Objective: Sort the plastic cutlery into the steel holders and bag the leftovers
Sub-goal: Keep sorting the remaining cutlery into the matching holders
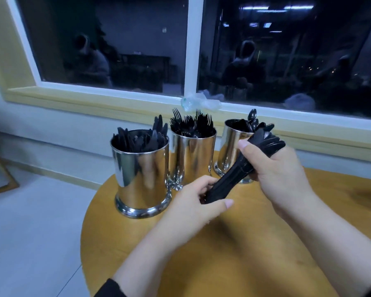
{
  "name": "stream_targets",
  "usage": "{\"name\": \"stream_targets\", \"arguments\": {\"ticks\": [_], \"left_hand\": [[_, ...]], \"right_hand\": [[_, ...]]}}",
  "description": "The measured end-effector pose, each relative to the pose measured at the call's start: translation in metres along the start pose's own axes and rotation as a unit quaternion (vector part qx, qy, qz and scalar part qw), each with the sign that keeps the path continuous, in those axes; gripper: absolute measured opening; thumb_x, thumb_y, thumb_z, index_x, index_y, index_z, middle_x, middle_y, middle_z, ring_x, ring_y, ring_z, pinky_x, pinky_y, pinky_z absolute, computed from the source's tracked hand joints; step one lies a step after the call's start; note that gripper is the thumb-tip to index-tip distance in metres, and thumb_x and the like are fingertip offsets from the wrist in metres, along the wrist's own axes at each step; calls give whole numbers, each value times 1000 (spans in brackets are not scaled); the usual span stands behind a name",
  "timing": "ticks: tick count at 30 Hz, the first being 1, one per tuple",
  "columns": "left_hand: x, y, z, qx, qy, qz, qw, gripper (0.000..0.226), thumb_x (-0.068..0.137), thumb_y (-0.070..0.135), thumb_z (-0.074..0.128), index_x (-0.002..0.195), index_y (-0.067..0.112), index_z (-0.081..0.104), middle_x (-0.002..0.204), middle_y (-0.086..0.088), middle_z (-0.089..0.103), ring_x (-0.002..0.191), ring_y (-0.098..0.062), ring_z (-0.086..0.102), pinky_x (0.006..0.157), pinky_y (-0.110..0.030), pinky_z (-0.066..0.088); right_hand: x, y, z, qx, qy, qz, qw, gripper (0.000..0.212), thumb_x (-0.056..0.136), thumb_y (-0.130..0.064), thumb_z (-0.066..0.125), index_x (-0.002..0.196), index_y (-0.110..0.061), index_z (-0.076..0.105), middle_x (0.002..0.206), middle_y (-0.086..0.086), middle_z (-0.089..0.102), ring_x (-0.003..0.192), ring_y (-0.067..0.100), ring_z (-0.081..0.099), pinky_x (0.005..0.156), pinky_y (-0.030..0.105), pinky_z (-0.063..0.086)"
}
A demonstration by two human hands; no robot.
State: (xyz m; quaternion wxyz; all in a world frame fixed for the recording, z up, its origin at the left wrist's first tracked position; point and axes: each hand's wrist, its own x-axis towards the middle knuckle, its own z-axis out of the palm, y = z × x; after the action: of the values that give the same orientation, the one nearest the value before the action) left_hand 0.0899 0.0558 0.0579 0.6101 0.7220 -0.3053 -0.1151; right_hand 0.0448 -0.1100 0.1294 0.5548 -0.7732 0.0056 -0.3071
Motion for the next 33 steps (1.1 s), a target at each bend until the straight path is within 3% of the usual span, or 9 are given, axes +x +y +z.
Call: {"name": "stream_targets", "arguments": {"ticks": [3, 5, 7, 13, 17, 22, 26, 31, 33], "left_hand": [[-15, 12, -39, 16, 87, 25, 996, 25, 84, 50, 70, 108, 42, 69, 99, 18, 73, 88, -7, 67, 82, -35, 58], [-22, 19, -63, 39, 141, 38, 989, 15, 88, 49, 69, 101, 42, 70, 93, 18, 71, 84, -4, 64, 78, -27, 54], [-26, 24, -84, 79, 189, 48, 978, 4, 95, 40, 68, 92, 37, 70, 86, 16, 70, 78, -1, 63, 72, -20, 49], [-26, 17, -125, 136, 298, 46, 944, 26, 98, 37, 62, 75, 24, 64, 64, 1, 64, 66, -19, 62, 65, -37, 50], [-25, 0, -142, 126, 308, 31, 943, 20, 97, 42, 62, 81, 29, 66, 63, 5, 64, 71, -22, 64, 69, -43, 54], [-22, -11, -153, 101, 293, 31, 950, 25, 91, 49, 61, 80, 27, 64, 62, 1, 63, 72, -28, 65, 73, -52, 56], [-21, -17, -158, 85, 284, 25, 955, 31, 85, 54, 58, 77, 25, 64, 63, -1, 63, 70, -31, 64, 73, -55, 57], [-21, -19, -157, 97, 284, 31, 954, 32, 85, 56, 58, 79, 26, 64, 62, 2, 62, 70, -30, 64, 71, -53, 57], [-20, -19, -157, 99, 285, 33, 953, 32, 85, 57, 58, 79, 26, 63, 61, 2, 62, 70, -30, 64, 70, -53, 57]], "right_hand": [[14, -35, 20, -25, 10, -44, 999, 50, 97, -35, 65, 76, 8, 51, 65, 9, 39, 61, 17, 38, 60, 35, 32], [25, -61, 31, -41, 25, -67, 997, 53, 95, -38, 66, 79, 11, 53, 65, 15, 40, 60, 17, 39, 59, 32, 34], [38, -84, 44, -36, 32, -91, 995, 51, 95, -37, 67, 78, 10, 53, 64, 8, 38, 59, 15, 36, 58, 31, 33], [77, -119, 108, -40, 13, -142, 989, 56, 91, -40, 66, 95, 15, 55, 73, 10, 45, 64, 21, 39, 61, 37, 36], [94, -114, 147, -61, 5, -149, 987, 46, 92, -32, 66, 84, 11, 53, 73, 7, 44, 66, 17, 41, 63, 43, 47], [107, -86, 174, -107, 22, -105, 988, 44, 94, -33, 66, 67, -11, 39, 66, 3, 31, 60, 16, 27, 56, 31, 25], [107, -62, 185, -172, -47, -54, 982, 49, 90, -37, 71, 69, 1, 48, 66, 8, 36, 54, 15, 29, 47, 28, 26], [99, -49, 186, -187, -98, -24, 977, 46, 86, -55, 72, 70, -16, 53, 54, -10, 54, 46, 9, 44, 51, 23, 37], [99, -50, 185, -165, -70, -46, 983, 32, 92, -56, 63, 89, -25, 66, 70, -14, 65, 56, 5, 54, 58, 24, 44]]}}
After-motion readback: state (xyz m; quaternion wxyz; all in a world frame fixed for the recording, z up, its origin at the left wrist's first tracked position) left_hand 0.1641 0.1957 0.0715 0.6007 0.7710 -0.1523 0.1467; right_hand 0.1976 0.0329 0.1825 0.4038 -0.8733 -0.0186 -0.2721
